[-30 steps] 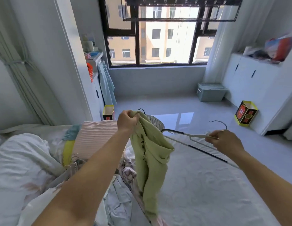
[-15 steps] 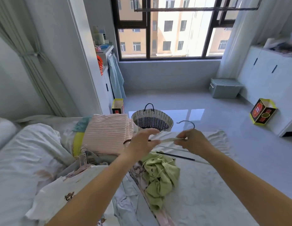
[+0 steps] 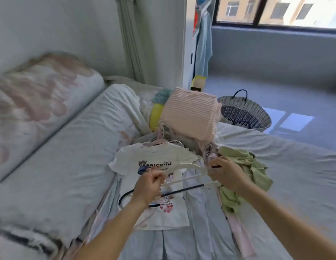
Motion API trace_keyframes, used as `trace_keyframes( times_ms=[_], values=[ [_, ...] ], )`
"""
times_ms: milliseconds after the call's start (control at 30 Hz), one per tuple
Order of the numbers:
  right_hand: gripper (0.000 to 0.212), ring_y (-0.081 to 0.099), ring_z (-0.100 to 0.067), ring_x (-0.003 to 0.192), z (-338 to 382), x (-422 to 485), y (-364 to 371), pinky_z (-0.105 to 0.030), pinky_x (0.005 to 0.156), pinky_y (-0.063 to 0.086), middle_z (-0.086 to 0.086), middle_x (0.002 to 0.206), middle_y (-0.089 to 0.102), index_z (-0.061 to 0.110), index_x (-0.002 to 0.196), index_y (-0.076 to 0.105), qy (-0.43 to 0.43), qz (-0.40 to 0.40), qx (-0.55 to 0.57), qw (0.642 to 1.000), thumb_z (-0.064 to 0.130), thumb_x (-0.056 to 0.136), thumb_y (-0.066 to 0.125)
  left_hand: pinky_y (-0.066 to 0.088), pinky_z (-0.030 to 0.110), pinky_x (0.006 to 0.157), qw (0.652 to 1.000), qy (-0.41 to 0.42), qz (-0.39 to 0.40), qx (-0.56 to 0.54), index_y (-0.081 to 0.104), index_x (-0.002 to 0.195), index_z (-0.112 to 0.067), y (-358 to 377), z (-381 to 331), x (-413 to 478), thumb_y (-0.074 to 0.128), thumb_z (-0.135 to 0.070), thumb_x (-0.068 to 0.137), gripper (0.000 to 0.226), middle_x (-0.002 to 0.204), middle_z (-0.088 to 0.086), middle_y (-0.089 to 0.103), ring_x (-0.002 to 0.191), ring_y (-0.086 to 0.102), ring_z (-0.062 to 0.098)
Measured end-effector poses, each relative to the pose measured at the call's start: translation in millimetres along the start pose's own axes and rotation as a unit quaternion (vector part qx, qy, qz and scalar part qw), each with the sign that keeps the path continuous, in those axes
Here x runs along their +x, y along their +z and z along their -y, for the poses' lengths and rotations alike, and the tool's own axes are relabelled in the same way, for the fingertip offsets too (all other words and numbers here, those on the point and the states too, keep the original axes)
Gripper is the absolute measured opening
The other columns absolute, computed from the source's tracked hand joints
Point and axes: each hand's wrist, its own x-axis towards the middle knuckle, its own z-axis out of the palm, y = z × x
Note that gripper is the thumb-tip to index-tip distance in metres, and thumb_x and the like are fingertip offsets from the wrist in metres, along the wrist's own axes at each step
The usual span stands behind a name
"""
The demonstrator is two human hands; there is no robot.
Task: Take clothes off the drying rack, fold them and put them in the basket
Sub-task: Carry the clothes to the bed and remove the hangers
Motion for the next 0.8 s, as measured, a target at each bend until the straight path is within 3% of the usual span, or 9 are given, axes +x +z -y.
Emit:
trace_keyframes(
  times_ms=[67,167,300,433,533,700,800],
  values=[
    [0.048,0.053,-0.020,0.112,4,6,42,-0.027,0.092,0.043,0.000,0.133,0.045,0.021,0.132,0.054,0.022,0.027,-0.027,0.999,0.032,0.087,0.068,0.052,0.041,0.066,0.998,-0.068,-0.009,0.003,0.066,0.073,-0.045,-17,57,-15,0.064,-0.030,0.091,0.023,0.070,-0.006,0.069,0.071,0.066,0.022],
    [0.054,0.044,-0.021,0.125,14,9,103,-0.030,0.101,0.038,-0.004,0.141,0.039,0.021,0.138,0.047,0.052,0.075,-0.040,0.995,0.036,0.089,0.065,0.052,0.042,0.066,0.986,-0.161,-0.027,0.014,0.065,0.073,-0.037,-34,138,-41,0.062,-0.028,0.092,0.021,0.065,-0.006,0.066,0.068,0.064,0.021],
    [0.052,0.049,-0.019,0.120,17,18,176,-0.029,0.099,0.040,-0.004,0.144,0.031,0.024,0.138,0.044,0.065,0.129,-0.071,0.987,0.039,0.091,0.061,0.043,0.029,0.060,0.963,-0.266,-0.045,0.024,0.065,0.070,-0.018,-44,239,-71,0.060,-0.015,0.092,0.024,0.060,-0.008,0.059,0.065,0.059,0.018],
    [0.051,0.051,-0.019,0.118,6,21,242,-0.030,0.102,0.039,-0.006,0.149,0.026,0.027,0.138,0.043,0.078,0.187,-0.099,0.974,0.043,0.092,0.058,0.049,0.037,0.062,0.931,-0.359,-0.061,0.039,0.057,0.058,-0.025,-55,340,-105,0.059,-0.013,0.092,0.036,0.058,-0.002,0.058,0.061,0.057,0.025],
    [0.050,0.054,-0.018,0.115,-3,19,281,-0.027,0.101,0.037,-0.007,0.149,0.025,0.028,0.138,0.043,0.089,0.219,-0.119,0.964,0.043,0.092,0.057,0.041,0.031,0.060,0.918,-0.391,-0.052,0.052,0.059,0.067,-0.026,-65,384,-113,0.058,-0.014,0.093,0.029,0.065,-0.001,0.060,0.064,0.057,0.021],
    [0.051,0.053,-0.015,0.119,-7,20,316,-0.027,0.103,0.037,-0.004,0.150,0.022,0.031,0.140,0.039,0.101,0.250,-0.144,0.952,0.045,0.093,0.054,0.050,0.037,0.077,0.895,-0.429,-0.046,0.116,0.067,0.089,-0.014,-80,440,-92,0.061,-0.023,0.089,0.011,0.085,0.010,0.067,0.089,0.064,0.034],
    [0.051,0.054,-0.012,0.108,-4,30,318,-0.027,0.099,0.041,-0.003,0.149,0.023,0.031,0.140,0.039,0.098,0.232,-0.140,0.958,0.045,0.093,0.054,0.050,0.039,0.083,0.882,-0.442,-0.086,0.138,0.063,0.110,-0.011,-79,446,-73,0.067,-0.028,0.081,0.034,0.107,0.011,0.067,0.098,0.063,0.032]
  ],
)
